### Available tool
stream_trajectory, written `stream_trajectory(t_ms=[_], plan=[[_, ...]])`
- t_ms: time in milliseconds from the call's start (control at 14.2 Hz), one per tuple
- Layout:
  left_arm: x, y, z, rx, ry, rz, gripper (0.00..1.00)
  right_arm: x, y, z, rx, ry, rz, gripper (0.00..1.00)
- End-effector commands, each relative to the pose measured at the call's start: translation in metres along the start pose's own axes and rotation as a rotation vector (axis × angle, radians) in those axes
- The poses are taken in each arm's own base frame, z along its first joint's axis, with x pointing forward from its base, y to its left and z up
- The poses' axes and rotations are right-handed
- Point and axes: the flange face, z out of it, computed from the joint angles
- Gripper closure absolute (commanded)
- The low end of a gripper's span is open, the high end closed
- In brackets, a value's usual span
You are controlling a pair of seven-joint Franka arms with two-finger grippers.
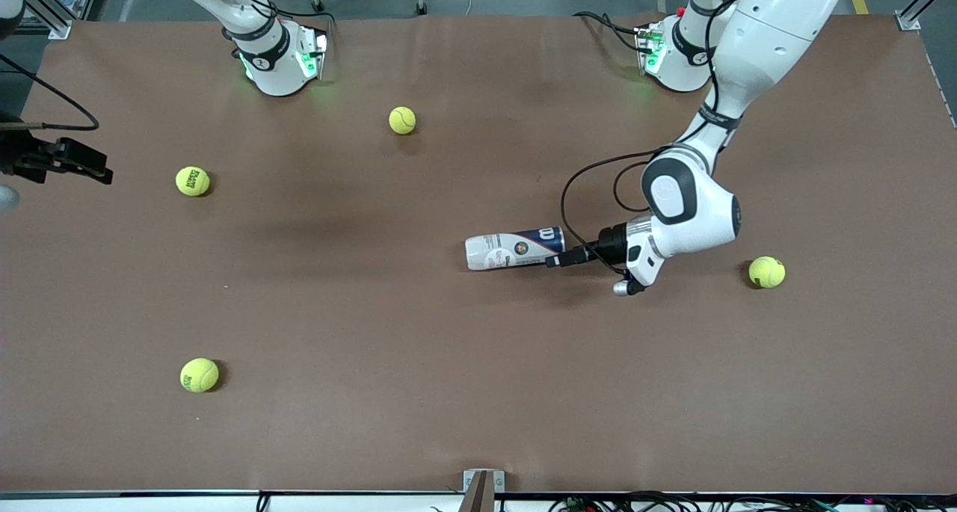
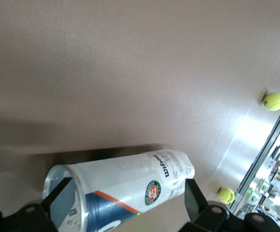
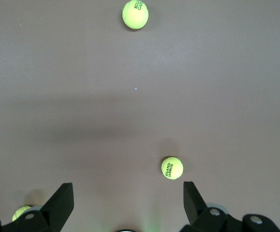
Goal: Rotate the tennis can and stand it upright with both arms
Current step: 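Close the left gripper on the end of the can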
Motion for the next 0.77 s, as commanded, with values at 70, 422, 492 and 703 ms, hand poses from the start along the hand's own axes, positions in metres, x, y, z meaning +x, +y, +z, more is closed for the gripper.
stream_trajectory(t_ms=[70, 422, 492, 703], plan=[[-0.014, -0.006, 0.014, -0.005, 0.022, 0.006, 0.00, -0.030, -0.001, -0.012, 0.023, 0.031, -0.007, 0.00], [-0.024, -0.012, 0.023, 0.024, 0.030, 0.024, 0.04, -0.041, 0.000, -0.026, 0.025, 0.057, -0.008, 0.00], [-0.024, -0.013, 0.023, 0.015, 0.034, 0.009, 0.19, -0.043, 0.000, -0.028, 0.025, 0.059, -0.007, 0.00], [-0.023, -0.006, 0.018, -0.017, 0.049, -0.018, 0.57, -0.049, 0.001, -0.030, 0.026, 0.060, -0.007, 0.00]])
